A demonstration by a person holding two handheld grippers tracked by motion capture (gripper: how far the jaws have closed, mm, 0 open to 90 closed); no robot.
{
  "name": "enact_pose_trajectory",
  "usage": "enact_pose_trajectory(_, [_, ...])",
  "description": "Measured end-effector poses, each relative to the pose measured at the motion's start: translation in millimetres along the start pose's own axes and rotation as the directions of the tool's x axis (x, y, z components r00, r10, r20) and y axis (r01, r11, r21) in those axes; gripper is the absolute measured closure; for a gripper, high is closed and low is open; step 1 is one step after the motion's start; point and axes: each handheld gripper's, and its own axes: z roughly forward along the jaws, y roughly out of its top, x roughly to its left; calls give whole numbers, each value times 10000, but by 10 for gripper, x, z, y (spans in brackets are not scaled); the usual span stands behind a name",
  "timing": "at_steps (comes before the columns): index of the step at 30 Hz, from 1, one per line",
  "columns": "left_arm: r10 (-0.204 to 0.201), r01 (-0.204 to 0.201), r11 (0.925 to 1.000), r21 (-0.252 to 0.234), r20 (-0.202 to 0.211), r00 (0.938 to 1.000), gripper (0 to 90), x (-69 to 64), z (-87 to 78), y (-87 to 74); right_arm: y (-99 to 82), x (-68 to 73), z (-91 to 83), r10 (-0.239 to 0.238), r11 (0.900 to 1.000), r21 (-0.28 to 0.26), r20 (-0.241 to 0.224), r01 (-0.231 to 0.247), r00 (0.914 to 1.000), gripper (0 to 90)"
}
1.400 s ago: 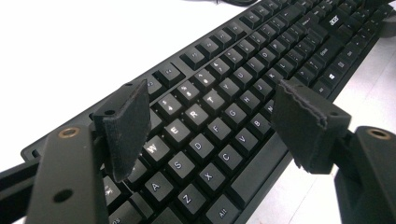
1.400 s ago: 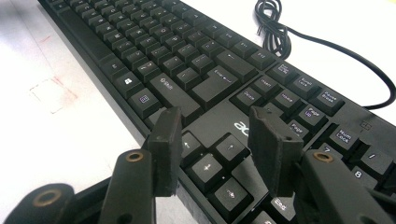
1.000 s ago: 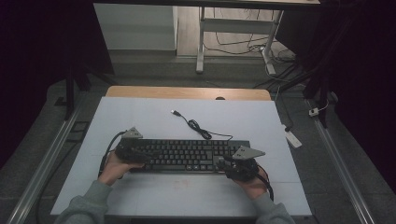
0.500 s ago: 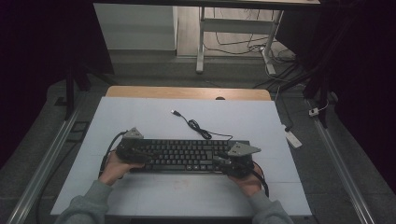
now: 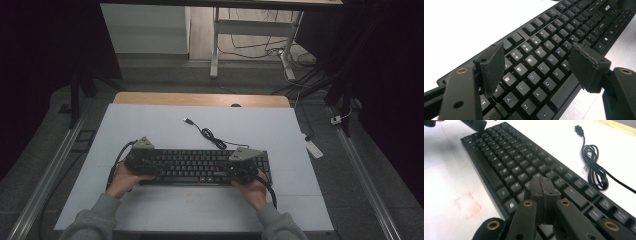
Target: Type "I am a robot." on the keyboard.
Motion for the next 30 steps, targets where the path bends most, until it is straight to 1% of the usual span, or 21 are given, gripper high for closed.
enact_pose_trajectory(6, [66, -66, 10000, 54, -5, 10000, 293, -5, 14, 3, 77, 27, 230, -65, 9998, 203, -159, 69, 9999, 894])
enact_pose_trajectory(8, [77, -77, 10000, 49, 2, 10000, 292, -9, 15, 5, 100, 36, 299, -7, 9998, 216, -195, 11, 9998, 893])
enact_pose_trajectory(11, [90, -90, 9999, 54, -4, 10000, 292, -8, 16, 4, 124, 44, 380, -42, 9997, 233, -247, 48, 9997, 892])
enact_pose_trajectory(13, [79, -79, 10000, 60, -12, 10000, 293, -6, 18, 3, 133, 50, 419, 1, 9996, 283, -262, 7, 9997, 892])
enact_pose_trajectory(14, [81, -81, 9999, 62, -18, 10000, 293, -8, 21, 4, 139, 49, 433, -26, 9994, 336, -197, 32, 9998, 892])
enact_pose_trajectory(15, [79, -79, 10000, 54, -3, 10000, 293, -12, 24, 6, 142, 45, 451, 14, 9996, 299, -250, -6, 9997, 892])
enact_pose_trajectory(21, [197, -198, 9997, 121, 22, 9998, 293, -37, 45, 15, 170, 25, 576, 47, 9990, 440, -191, -39, 9998, 892])
enact_pose_trajectory(30, [180, -181, 9997, 156, 15, 9998, 293, -28, 49, 11, 186, 6, 710, 7, 9966, 828, -147, 5, 9999, 886])
